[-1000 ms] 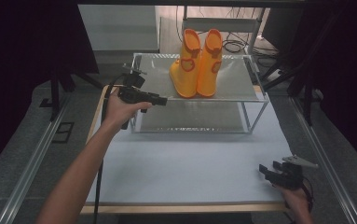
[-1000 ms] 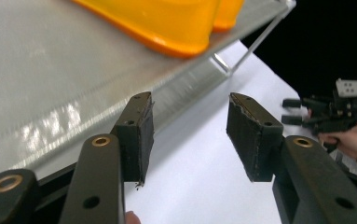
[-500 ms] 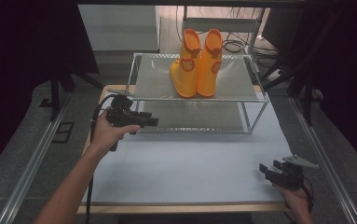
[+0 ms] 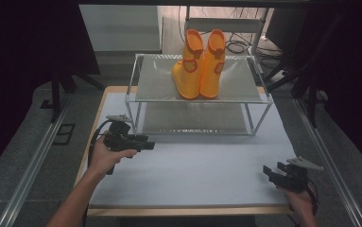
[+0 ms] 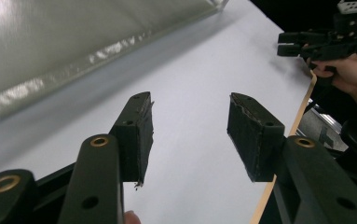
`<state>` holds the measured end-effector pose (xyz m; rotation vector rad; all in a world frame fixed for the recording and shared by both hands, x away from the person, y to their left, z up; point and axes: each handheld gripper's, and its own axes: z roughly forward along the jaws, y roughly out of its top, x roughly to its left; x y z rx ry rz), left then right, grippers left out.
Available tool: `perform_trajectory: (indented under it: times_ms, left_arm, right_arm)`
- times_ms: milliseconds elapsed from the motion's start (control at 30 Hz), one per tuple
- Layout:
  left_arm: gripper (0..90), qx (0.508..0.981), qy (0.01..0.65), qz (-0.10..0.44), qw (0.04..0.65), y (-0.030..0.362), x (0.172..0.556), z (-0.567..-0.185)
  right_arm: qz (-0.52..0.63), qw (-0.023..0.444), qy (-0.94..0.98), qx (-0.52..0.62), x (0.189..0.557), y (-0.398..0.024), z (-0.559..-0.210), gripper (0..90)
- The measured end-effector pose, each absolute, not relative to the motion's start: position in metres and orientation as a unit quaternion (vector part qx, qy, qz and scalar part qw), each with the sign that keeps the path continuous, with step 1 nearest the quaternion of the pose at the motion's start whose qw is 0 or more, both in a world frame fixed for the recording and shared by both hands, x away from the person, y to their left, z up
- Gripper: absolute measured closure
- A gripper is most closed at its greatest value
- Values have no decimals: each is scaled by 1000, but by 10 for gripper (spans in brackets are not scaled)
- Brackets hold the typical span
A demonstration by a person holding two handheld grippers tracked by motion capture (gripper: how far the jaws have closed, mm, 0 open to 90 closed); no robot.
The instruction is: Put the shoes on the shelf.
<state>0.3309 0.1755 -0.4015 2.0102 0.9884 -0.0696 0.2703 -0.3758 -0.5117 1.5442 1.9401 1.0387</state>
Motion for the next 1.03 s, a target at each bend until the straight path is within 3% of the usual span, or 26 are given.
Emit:
perform_trajectory:
  times_ms: [1033]
  left_arm:
    - [485,801,412,-30,434,177,334,-408]
  right_arm:
    - [385,227,703,553,269,-375,-508,331]
